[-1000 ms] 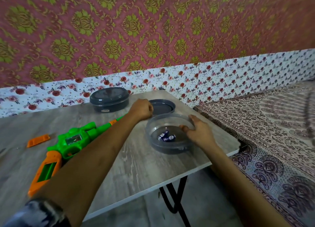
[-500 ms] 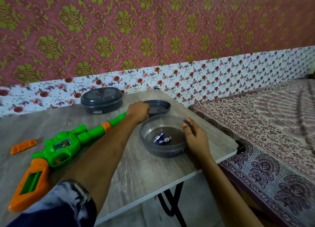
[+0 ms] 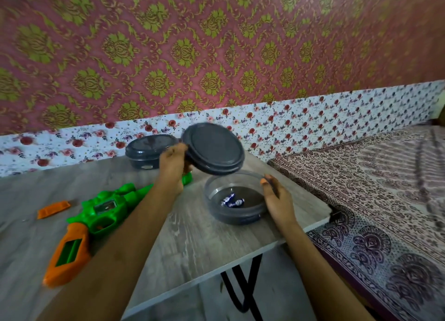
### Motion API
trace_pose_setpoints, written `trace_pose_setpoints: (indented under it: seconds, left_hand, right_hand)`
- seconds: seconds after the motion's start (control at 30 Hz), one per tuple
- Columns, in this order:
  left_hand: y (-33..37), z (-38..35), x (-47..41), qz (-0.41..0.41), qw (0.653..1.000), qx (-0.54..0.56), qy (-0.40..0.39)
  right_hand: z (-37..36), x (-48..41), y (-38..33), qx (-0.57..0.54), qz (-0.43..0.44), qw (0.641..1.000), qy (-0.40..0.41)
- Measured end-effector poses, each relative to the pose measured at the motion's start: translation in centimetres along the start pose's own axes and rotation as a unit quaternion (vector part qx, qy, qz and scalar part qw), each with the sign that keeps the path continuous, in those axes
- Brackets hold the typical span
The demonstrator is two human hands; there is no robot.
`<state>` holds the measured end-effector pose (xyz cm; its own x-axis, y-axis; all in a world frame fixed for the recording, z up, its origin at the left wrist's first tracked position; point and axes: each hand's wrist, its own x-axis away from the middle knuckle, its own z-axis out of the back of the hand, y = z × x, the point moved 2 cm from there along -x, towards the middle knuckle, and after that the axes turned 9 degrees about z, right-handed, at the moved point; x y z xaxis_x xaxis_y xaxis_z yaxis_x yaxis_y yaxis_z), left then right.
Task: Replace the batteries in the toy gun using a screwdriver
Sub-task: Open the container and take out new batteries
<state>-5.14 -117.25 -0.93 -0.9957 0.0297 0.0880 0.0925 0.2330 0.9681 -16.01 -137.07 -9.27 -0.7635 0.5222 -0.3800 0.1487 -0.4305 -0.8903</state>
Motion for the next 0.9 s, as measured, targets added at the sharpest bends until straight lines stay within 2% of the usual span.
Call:
trace_pose_setpoints:
  seconds: [0.1, 0.23, 0.33, 0.43, 0.6, 0.67, 0.77, 0.9]
  left_hand:
    - [-2.4, 1.7, 0.4, 0.116, 0.992, 0.042, -0.003]
    - [-3.9, 2.8, 0.8, 0.158, 0.987, 0.003, -0.019]
    - [-3.8, 2.3, 1.2, 0.132, 0.985, -0.085, -0.073]
    - [-4.0, 1.4, 0.9, 0.076, 0.968, -0.221, -0.089]
    - [-4.4, -0.3, 1.1, 0.001, 0.898, -0.431, -0.092]
    - [-4.5, -0.6, 1.3, 0.023, 0.899, -0.424, -0.111]
    - [-4.5, -0.8, 1.7, 0.115, 0.922, -0.340, -0.147]
    - [-4.2, -0.8, 1.1, 0.169, 0.914, -0.328, -0.170]
  right_hand:
    - [0.1, 0.1, -0.1, -0.026, -0.029, 0.999, -0.007]
    - [0.0, 0.0, 0.0, -0.062, -0.044, 0.997, -0.004]
    - [-0.1, 0.1, -0.2, -0.075, -0.049, 0.996, 0.001]
    - [0.0, 0.3, -0.4, -0.078, -0.053, 0.995, -0.010]
    - [0.2, -0.3, -0.1, -0.106, -0.069, 0.992, -0.015]
    - [0.2, -0.6, 0.2, -0.128, -0.073, 0.989, -0.013]
    - [0.5, -0.9, 0.5, -0.157, -0.102, 0.982, -0.030]
    - [1.2, -1.8, 0.9, -0.139, -0.183, 0.970, -0.084]
